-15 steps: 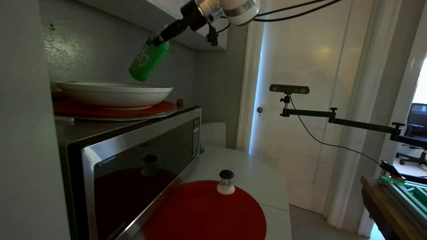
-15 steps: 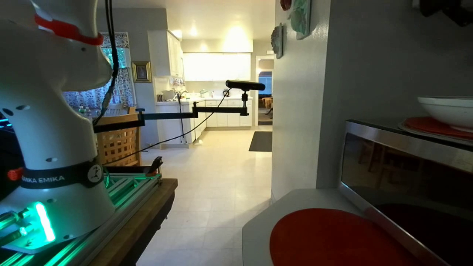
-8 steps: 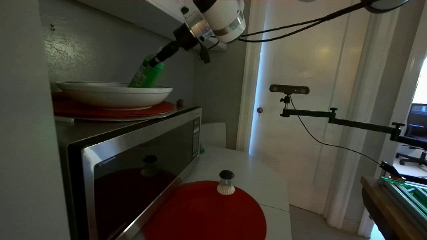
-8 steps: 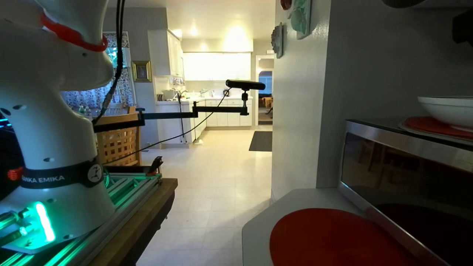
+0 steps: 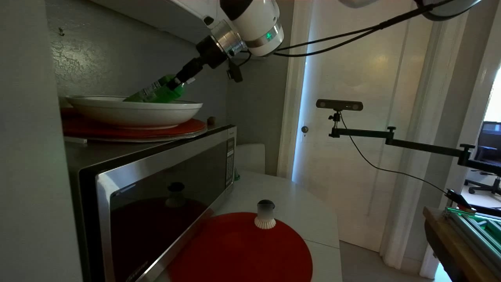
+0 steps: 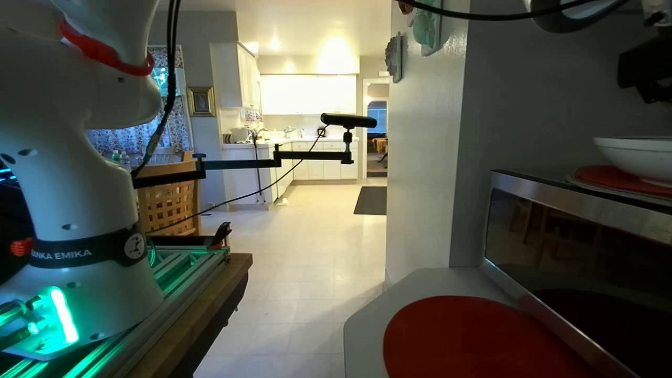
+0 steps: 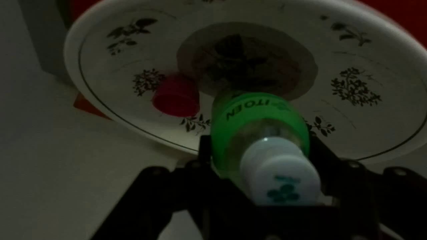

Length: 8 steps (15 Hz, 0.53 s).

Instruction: Pick up the bottle and put it in the bowl

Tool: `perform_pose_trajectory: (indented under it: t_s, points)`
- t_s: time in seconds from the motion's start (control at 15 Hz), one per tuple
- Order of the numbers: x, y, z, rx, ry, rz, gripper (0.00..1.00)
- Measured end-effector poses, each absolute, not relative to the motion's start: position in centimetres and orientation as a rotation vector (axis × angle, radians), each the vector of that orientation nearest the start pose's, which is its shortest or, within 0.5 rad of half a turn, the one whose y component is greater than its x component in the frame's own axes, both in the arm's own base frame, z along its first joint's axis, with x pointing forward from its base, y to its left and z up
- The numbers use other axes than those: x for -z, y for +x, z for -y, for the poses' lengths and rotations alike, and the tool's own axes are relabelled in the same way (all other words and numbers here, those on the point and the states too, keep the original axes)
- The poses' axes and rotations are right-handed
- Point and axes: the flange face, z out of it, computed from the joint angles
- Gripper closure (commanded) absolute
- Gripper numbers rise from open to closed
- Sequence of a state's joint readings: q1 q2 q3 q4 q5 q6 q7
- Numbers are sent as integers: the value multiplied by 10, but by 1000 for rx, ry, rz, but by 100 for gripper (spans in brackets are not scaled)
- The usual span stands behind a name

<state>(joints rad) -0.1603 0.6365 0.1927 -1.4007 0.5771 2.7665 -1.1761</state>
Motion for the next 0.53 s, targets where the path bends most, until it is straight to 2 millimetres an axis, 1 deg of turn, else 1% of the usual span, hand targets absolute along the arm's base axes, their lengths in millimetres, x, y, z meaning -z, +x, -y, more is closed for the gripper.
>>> perform_pose_trajectory:
  t_s: [0.13, 0.2, 0.53]
  points:
    - [-403, 768, 37, 1258, -2681, 914, 55]
    - [-400, 769, 36, 1252, -2681, 905, 55]
    - [-400, 769, 36, 1245, -2671, 852, 55]
